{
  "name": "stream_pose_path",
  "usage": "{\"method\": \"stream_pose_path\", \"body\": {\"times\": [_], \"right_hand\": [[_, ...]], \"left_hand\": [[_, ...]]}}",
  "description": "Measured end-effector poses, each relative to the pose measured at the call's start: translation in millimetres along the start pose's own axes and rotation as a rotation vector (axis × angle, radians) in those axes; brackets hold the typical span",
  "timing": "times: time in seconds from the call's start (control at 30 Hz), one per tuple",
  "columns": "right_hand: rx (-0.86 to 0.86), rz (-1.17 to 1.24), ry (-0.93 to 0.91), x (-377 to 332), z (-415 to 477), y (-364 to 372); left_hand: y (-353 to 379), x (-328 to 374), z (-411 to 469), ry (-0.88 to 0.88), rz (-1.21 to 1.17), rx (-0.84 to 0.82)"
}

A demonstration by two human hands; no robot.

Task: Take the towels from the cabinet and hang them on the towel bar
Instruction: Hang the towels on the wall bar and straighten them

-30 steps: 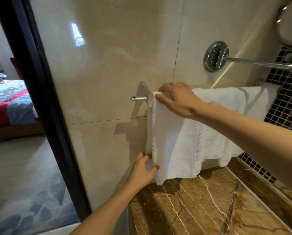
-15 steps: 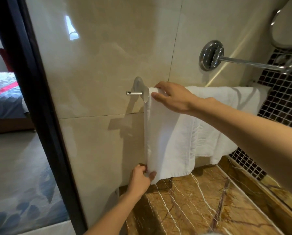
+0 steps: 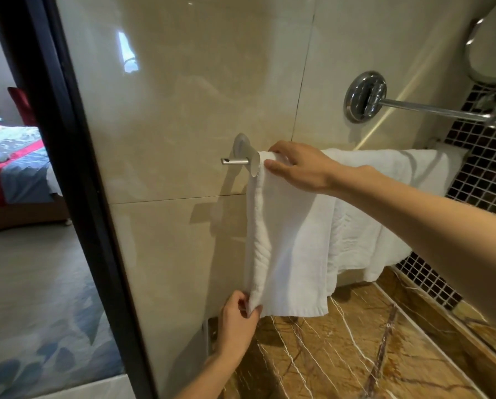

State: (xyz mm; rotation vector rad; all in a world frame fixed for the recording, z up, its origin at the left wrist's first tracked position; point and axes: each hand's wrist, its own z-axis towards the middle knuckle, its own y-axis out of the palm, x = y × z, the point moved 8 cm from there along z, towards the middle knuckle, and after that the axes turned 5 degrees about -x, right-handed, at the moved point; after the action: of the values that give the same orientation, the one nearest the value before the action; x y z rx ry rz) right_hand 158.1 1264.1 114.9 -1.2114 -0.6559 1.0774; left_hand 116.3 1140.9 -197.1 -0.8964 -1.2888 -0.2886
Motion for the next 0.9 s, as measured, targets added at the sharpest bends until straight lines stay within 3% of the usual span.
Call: {"method": "stream_pose_path", "body": {"times": [0.1,0.27,0.43,0.53,0.73,0.9], "right_hand": [[-0.024,0.048,0.019,3.8,1.5,-2.0],[-0.035,0.012,0.018,5.7,5.4,-0.1],[0.009,0.018,-0.035,6.4,-1.6,-6.2],[0.039,-0.102,-0.027,15.5,-4.1,-6.3],[0.042,-0.12,-0.027,23.0,-1.7,-4.5],[0.067,-0.14,-0.086,13.7,-1.5,-3.3]], "left_hand": [[0.5,-4.1,-1.9,-0.056,-0.134,0.015],[23.1,-5.3,14.1,-0.046,-0.107,-0.181],[-0.6,3.0,37.8,-0.01,-0.017,-0.015],[-17.3,3.5,42.7,0.019,0.024,0.106],[8.2,-8.9,38.1,-0.009,-0.101,-0.056],[19.9,-13.5,30.1,-0.041,-0.264,-0.081]]}}
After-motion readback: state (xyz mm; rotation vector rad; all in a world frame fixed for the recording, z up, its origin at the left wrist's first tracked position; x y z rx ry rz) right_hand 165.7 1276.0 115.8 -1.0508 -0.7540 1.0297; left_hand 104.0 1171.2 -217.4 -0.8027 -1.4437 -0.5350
